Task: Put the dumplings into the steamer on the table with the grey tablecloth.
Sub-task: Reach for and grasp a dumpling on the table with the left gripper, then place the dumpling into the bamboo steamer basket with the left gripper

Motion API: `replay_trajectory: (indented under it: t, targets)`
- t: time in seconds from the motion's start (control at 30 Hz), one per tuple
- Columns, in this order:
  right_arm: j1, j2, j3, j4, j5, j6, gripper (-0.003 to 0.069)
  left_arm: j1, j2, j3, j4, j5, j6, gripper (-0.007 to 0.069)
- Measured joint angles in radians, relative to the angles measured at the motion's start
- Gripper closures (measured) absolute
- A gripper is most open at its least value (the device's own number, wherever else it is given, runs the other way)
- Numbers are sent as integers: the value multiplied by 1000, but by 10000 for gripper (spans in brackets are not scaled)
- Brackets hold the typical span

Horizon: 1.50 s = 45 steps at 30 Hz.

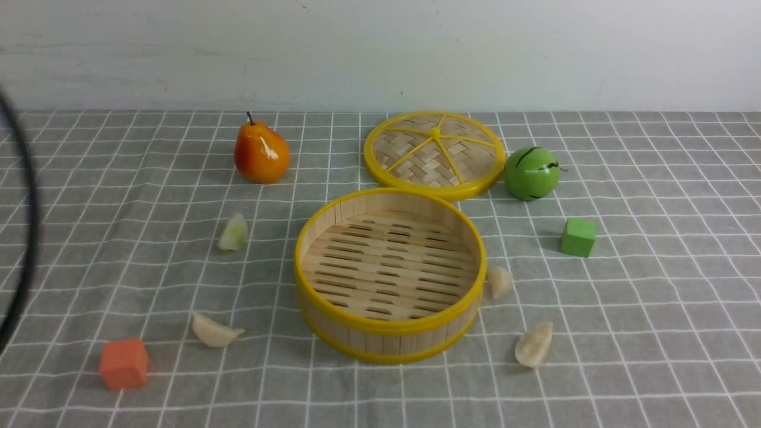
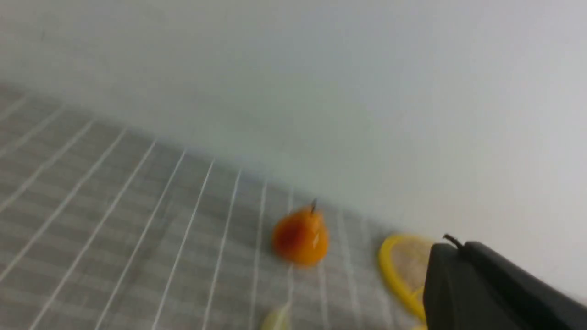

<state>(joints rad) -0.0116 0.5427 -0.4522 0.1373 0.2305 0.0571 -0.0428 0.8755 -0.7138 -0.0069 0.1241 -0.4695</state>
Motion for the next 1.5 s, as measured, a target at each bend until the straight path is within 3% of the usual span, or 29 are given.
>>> replay_trajectory:
  t: [0.17,0.3,0.4,0.43,0.53,0.6,0.7,0.8,0.97,1.07,1.23,1.4,1.5]
  targets:
    - [0,248,-95,43,345,-57,663,-61,300,-174,-14,275,78,638]
    - [0,373,-109,95,380,-150,660,-90,537,-349,-87,419,168,634]
    - [0,407,-110,154,353,-205,659,-91,664,-479,-116,482,231,589]
    - [0,417,-112,193,338,-252,659,-91,760,-570,-125,525,271,520]
    - [0,417,-112,230,328,-299,658,-92,855,-680,-125,575,296,425]
    - [0,422,-112,253,319,-338,657,-92,970,-809,-110,624,303,318]
    - [0,432,-112,264,309,-346,652,-92,1110,-947,-69,697,306,265]
    - [0,439,-112,272,306,-348,650,-92,1190,-1017,-53,739,315,264]
    - [0,448,-112,279,302,-351,646,-92,1411,-1208,-6,813,315,341]
    - [0,448,-112,282,302,-351,643,-93,1436,-1248,16,836,298,393]
    - [0,448,-112,297,302,-352,638,-93,1434,-1256,56,848,272,391]
    - [0,448,-112,305,302,-352,634,-103,1335,-1256,-6,904,295,391]
    - [0,448,-112,306,302,-352,629,-166,1208,-1260,-110,919,334,391]
